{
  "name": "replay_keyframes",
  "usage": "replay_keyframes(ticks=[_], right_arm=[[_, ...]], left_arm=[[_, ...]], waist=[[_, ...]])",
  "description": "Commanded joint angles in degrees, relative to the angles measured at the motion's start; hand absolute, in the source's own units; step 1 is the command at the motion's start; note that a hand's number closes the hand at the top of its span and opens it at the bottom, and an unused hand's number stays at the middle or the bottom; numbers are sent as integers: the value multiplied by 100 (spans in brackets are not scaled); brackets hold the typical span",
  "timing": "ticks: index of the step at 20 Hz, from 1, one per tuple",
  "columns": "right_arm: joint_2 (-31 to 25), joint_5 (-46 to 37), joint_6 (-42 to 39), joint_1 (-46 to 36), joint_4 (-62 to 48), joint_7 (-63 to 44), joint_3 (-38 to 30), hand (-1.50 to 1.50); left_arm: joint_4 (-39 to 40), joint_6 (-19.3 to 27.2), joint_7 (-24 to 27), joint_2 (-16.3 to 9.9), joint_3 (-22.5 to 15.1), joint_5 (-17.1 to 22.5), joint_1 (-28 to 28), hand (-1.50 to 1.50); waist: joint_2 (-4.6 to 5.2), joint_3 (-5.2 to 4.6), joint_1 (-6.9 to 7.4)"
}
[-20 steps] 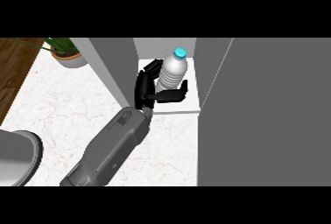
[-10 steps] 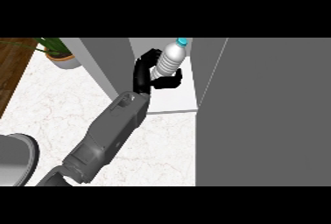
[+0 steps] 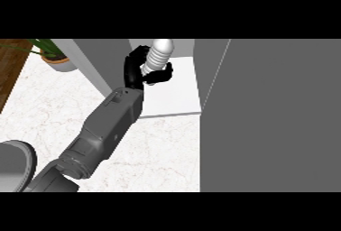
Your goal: Pick up the bottled water, place it into the cabinet and close the cabinet
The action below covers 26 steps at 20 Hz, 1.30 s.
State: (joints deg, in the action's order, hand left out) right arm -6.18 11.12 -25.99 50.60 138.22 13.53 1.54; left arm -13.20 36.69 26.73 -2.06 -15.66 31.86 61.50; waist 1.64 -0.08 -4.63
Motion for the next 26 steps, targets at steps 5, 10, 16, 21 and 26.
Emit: replay_keyframes(ticks=[5, 10, 16, 21, 26], right_arm=[[-38, 556, -107, -22, 156, -23, -170, -150], [-31, 448, -197, 72, 235, -41, -36, -150], [-176, 586, -329, -49, 59, -82, -134, -150], [-177, 652, -354, 38, 150, -63, -184, -150], [-54, 595, -260, 140, 367, -298, 140, -150]], left_arm=[[673, 463, 298, -37, -95, -346, 449, -150], [893, 607, 354, -160, -97, -428, 610, -150], [784, -68, 460, -84, -47, -426, 747, -150], [239, -812, 1160, -120, 411, -30, 686, -150], [140, -1218, 1174, 191, 494, 21, 810, -150]], waist=[[43, 2, -96], [47, -2, -141], [46, -2, -92], [19, -8, -2], [-73, 1, 123]])
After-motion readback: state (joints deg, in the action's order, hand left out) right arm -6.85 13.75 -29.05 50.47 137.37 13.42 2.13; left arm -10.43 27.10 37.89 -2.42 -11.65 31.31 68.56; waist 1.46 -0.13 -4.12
